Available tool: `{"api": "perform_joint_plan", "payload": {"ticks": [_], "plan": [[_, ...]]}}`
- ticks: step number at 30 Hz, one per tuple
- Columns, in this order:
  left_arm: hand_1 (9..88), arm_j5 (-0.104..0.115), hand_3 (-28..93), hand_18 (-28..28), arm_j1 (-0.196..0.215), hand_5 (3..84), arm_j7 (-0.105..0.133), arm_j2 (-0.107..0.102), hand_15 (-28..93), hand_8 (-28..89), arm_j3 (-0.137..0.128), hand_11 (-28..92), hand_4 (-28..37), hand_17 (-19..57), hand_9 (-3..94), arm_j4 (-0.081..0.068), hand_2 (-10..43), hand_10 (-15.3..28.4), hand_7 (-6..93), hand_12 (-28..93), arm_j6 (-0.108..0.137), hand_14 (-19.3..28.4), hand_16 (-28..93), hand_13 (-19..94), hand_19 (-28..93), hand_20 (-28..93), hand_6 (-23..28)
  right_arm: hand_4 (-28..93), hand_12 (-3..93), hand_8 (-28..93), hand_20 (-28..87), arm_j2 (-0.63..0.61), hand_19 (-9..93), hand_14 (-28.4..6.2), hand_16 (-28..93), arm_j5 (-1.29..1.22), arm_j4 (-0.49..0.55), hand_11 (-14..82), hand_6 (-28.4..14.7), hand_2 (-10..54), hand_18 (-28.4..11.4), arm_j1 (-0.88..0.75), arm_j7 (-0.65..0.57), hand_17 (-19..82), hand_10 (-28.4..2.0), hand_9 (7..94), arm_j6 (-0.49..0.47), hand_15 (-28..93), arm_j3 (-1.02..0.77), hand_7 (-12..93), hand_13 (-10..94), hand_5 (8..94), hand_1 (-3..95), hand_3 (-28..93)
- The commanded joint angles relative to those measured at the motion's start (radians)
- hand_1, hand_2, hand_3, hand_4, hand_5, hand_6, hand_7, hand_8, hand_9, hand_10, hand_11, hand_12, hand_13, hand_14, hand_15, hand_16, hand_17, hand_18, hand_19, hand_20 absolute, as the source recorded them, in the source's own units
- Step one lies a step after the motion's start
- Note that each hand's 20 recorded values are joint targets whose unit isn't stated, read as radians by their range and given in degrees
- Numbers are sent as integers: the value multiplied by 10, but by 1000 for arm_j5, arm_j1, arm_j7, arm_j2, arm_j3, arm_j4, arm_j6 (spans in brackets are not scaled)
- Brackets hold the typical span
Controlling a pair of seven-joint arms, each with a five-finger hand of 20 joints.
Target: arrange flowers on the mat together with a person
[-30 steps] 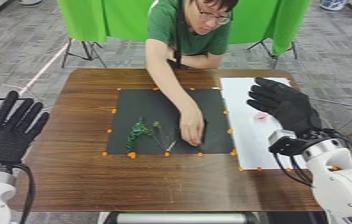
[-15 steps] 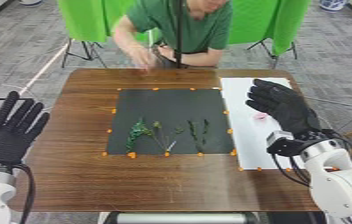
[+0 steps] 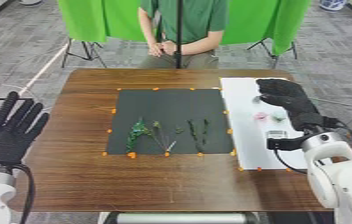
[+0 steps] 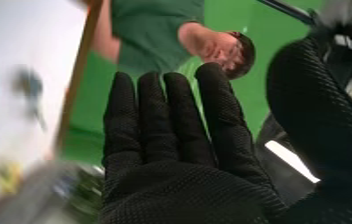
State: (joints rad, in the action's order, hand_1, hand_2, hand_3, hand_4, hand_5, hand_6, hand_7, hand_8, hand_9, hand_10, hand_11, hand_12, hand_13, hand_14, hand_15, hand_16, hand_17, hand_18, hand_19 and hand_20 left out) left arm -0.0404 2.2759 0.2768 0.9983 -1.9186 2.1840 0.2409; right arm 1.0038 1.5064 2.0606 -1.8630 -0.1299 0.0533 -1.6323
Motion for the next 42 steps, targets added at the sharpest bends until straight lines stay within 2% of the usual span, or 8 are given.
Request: {"api": "perform_joint_plan", "payload": {"ticks": [1, 11, 16, 26, 29, 35, 37, 42], "plan": [[280, 1, 707, 152, 10, 405, 0, 6, 314, -89, 3, 194, -283, -51, 362, 1, 119, 157, 84, 71, 2, 156, -81, 281, 365, 141, 65, -276, 131, -154, 90, -94, 354, -59, 58, 716, -90, 125, -24, -93, -76, 104, -55, 226, -101, 431, -24, 208, 44, 251, 386, 436, 420, 814], [281, -10, 706, 152, -14, 405, -14, 0, 313, -89, 14, 194, -283, -50, 363, -11, 119, 156, 84, 71, -5, 156, -81, 281, 364, 141, 65, -283, 132, -179, 76, -184, 347, -40, 54, 1053, -228, 145, 9, -95, -73, 227, -70, 254, -85, 478, -85, 211, 226, 291, 429, 474, 465, 810], [282, -12, 705, 152, -26, 406, -7, 0, 314, -89, 26, 194, -283, -50, 363, -9, 119, 156, 83, 71, -15, 156, -80, 281, 365, 141, 66, -283, 130, -187, 66, -202, 319, -33, 56, 1068, -269, 139, 14, -95, -64, 272, -78, 256, -80, 475, -149, 200, 285, 298, 429, 477, 485, 817], [282, -30, 705, 152, -48, 405, -32, -14, 312, -89, 57, 194, -283, -50, 362, -20, 119, 157, 83, 71, -25, 155, -81, 281, 365, 141, 65, -283, 132, -194, 91, -195, 356, -25, 71, 1071, -346, 142, 22, -95, -84, 326, -14, 254, -74, 485, -166, 209, 377, 313, 466, 483, 507, 808], [282, -14, 704, 152, -54, 405, -32, -19, 313, -89, 60, 195, -283, -50, 363, -14, 120, 156, 84, 71, 10, 156, -80, 281, 365, 141, 65, -283, 136, -201, 118, -181, 404, -25, 112, 1083, -352, 144, 33, -95, -105, 327, 5, 249, -63, 498, -220, 230, 381, 326, 506, 483, 513, 805], [284, -5, 703, 152, -47, 415, -40, -16, 334, -89, 60, 201, -283, -52, 371, -13, 125, 159, 86, 73, 27, 161, -79, 285, 373, 145, 70, -283, 164, -201, 201, -176, 530, -26, 210, 1068, -356, 182, 41, -95, -122, 280, 3, 250, -67, 556, -183, 290, 383, 353, 569, 504, 530, 784], [284, 19, 703, 152, -53, 417, -33, -20, 338, -89, 61, 203, -283, -52, 373, -4, 126, 159, 87, 73, 81, 162, -80, 286, 374, 146, 70, -283, 177, -209, 229, -177, 551, -19, 262, 1070, -366, 206, 46, -95, -125, 271, 0, 250, -71, 573, -159, 311, 393, 381, 579, 510, 546, 761], [286, 23, 708, 154, -55, 428, -31, -16, 362, -89, 62, 215, -283, -52, 381, -10, 130, 162, 90, 74, 71, 169, -81, 292, 387, 151, 75, -283, 221, -223, 281, -179, 598, 13, 379, 1034, -372, 274, 49, -95, -127, 238, -30, 255, -70, 561, -103, 311, 393, 469, 592, 476, 618, 671]]}}
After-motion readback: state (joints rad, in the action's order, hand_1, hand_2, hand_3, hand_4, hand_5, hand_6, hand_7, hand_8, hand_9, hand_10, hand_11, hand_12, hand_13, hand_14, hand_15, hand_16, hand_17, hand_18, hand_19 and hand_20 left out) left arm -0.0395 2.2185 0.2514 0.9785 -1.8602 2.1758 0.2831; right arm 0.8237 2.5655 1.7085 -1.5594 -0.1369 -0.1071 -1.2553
